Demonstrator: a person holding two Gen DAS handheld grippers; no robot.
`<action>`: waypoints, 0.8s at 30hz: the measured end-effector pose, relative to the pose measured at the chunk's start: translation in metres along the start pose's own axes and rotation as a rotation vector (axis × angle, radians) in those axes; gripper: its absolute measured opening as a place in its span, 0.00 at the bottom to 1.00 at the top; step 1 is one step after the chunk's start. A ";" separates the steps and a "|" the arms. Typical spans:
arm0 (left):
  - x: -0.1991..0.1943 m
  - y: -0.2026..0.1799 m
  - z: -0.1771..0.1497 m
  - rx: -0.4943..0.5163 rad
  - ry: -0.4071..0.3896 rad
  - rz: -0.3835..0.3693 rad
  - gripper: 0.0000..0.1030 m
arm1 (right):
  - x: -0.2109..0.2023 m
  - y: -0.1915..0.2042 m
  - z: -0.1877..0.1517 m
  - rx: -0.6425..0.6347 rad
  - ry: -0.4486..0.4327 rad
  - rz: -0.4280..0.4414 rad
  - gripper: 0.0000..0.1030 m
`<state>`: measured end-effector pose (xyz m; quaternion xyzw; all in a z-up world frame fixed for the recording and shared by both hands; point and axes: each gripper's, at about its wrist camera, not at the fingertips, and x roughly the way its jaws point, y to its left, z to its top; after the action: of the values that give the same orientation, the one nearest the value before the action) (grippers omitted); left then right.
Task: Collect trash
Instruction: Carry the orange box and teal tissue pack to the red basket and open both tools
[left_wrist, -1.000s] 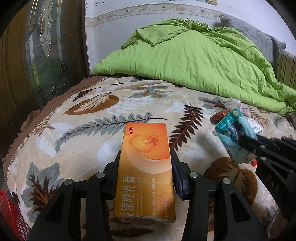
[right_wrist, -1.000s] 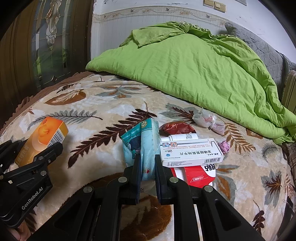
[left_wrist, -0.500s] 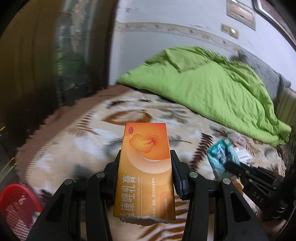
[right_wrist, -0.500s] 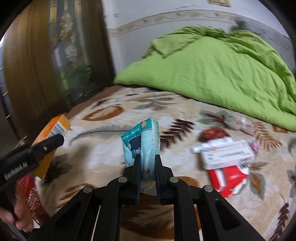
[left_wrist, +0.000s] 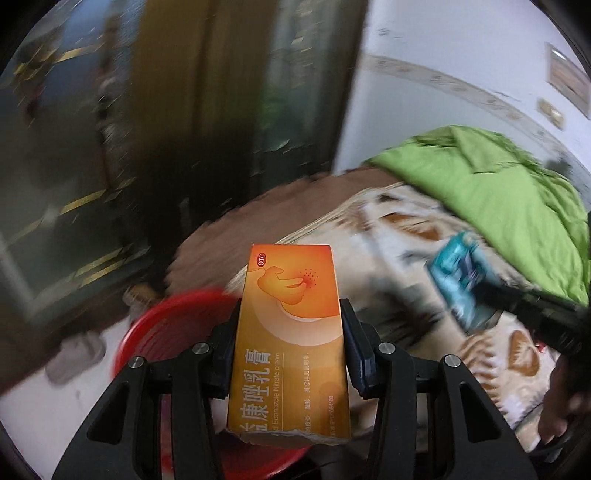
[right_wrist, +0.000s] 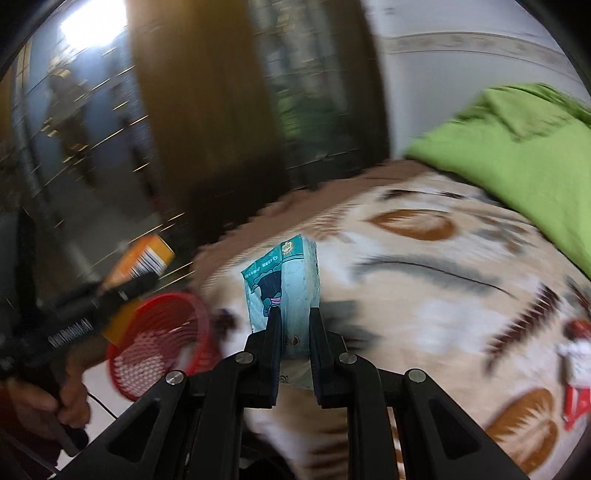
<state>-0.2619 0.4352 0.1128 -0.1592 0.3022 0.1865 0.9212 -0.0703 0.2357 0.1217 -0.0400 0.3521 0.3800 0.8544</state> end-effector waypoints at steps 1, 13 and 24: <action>0.002 0.012 -0.006 -0.020 0.014 0.018 0.44 | 0.005 0.008 0.001 -0.017 0.010 0.017 0.14; 0.013 0.081 -0.025 -0.151 0.069 0.136 0.48 | 0.094 0.097 0.003 -0.148 0.159 0.159 0.22; 0.008 0.042 -0.019 -0.051 0.026 0.153 0.61 | 0.076 0.073 0.004 -0.077 0.111 0.118 0.42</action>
<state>-0.2840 0.4666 0.0857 -0.1613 0.3204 0.2619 0.8959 -0.0822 0.3360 0.0909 -0.0727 0.3857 0.4401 0.8077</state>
